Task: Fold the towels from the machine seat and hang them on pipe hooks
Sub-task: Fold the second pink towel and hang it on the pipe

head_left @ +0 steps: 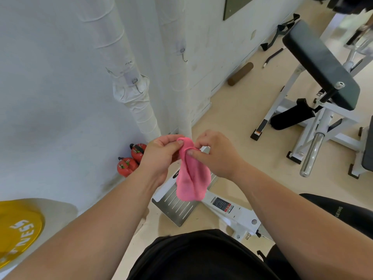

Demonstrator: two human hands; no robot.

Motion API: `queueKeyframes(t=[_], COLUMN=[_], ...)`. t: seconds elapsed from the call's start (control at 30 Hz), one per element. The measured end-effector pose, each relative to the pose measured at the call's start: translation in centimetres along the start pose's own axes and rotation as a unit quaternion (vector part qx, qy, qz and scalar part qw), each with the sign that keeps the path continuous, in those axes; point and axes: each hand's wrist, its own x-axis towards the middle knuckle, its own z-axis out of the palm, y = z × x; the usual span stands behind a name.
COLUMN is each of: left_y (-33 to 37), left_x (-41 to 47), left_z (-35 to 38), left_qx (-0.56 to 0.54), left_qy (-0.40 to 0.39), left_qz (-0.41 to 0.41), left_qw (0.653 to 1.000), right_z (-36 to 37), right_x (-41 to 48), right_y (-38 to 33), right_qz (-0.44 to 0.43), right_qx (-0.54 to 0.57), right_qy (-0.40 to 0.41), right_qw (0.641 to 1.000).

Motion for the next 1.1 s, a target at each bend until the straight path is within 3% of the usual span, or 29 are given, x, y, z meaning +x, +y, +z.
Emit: queueKeyframes(t=[0.2, 0.37, 0.53, 0.6, 0.73, 0.8, 0.9, 1.1], left_y=[1.9, 2.1, 2.1, 2.3, 3.1, 3.6, 4.6, 4.7], left_x=[-2.0, -2.2, -2.1, -1.5, 0.0, 0.9, 2.1, 3.5], left_z=[0.5, 0.1, -0.1, -0.5, -2.1, -2.9, -4.5, -8.5], left_qx=[0.086, 0.132, 0.189, 0.224, 0.307, 0.336, 0.368, 0.437], left_qy=[-0.079, -0.08, -0.076, -0.064, -0.065, -0.043, 0.009, 0.117], left_qz=[-0.002, 0.009, 0.083, 0.103, 0.137, 0.169, 0.221, 0.242], left_qw=[0.993, 0.988, 0.975, 0.967, 0.939, 0.926, 0.903, 0.858], right_z=[-0.1, 0.3, 0.9, 0.8, 0.1, 0.1, 0.2, -1.8], right_x=[-0.3, -0.5, 0.2, 0.6, 1.3, 1.7, 1.9, 1.7], right_y=[-0.3, -0.2, 0.2, 0.6, 1.7, 2.6, 4.7, 7.0], right_qz=[0.008, 0.012, -0.012, -0.029, -0.044, -0.053, -0.021, 0.01], right_qx=[0.048, 0.042, 0.004, 0.022, 0.116, 0.066, -0.111, -0.326], right_qy=[0.044, 0.059, 0.096, 0.065, -0.127, -0.169, -0.182, -0.231], right_qw=[0.998, 0.997, 0.995, 0.997, 0.984, 0.982, 0.977, 0.916])
